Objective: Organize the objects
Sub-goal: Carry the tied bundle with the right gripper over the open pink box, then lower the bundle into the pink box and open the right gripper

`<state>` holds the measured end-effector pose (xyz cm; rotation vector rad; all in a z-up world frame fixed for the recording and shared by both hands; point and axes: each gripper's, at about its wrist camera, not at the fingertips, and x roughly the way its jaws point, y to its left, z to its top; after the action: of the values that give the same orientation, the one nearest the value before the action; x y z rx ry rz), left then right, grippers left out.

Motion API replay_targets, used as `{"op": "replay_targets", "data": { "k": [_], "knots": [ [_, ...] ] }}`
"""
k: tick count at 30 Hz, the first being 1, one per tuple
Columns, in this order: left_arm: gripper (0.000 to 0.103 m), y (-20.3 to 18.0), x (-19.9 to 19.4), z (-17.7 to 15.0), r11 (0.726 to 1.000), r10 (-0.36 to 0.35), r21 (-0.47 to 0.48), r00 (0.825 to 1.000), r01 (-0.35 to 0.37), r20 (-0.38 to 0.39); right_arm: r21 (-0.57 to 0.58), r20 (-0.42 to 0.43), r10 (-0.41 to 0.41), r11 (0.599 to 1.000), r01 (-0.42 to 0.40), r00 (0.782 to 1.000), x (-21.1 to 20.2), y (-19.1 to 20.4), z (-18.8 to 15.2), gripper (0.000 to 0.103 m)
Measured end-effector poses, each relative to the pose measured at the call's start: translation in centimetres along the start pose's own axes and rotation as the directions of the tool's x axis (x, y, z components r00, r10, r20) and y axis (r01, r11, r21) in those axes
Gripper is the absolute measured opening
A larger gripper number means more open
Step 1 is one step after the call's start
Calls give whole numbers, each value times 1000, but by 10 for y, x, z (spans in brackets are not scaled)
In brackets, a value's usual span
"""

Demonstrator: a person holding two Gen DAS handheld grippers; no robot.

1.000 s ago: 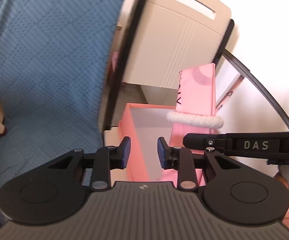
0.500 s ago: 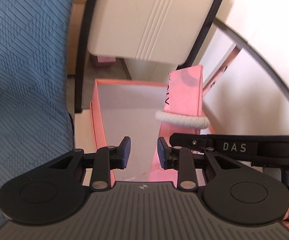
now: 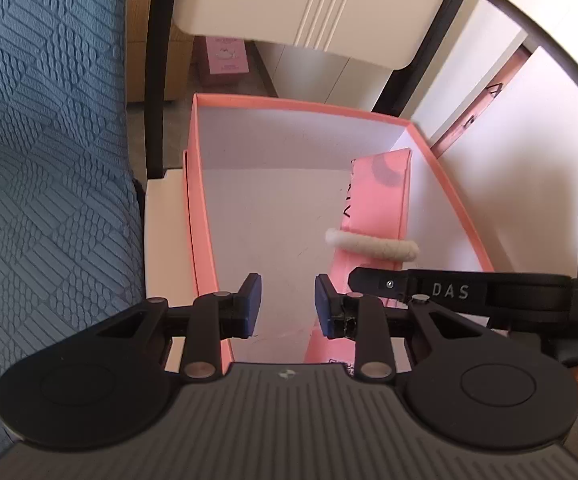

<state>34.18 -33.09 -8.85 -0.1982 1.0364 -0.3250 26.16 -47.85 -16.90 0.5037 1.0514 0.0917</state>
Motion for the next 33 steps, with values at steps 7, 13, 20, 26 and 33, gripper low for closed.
{"op": "replay_targets", "data": {
  "k": [7,13,20,26,33],
  "knots": [
    [34,3,14,-4,1000,12,-2,1000,-12,-20,-11,-17,-11,1000,10,1000,17,-6,1,13],
    [34,9,20,-11,1000,17,-15,999,-17,-36,-3,-22,-34,999,34,999,24,-9,-2,16],
    [39,10,20,-20,1000,-1,-7,1000,1,-30,30,-10,-61,998,61,998,22,-16,-1,61],
    [40,9,12,-23,1000,-14,-4,1000,14,-12,12,5,-76,997,76,997,12,-8,-4,60],
    [41,7,-4,-28,999,-39,6,999,39,15,14,30,-108,994,107,994,-4,1,-5,60]
  ]
}}
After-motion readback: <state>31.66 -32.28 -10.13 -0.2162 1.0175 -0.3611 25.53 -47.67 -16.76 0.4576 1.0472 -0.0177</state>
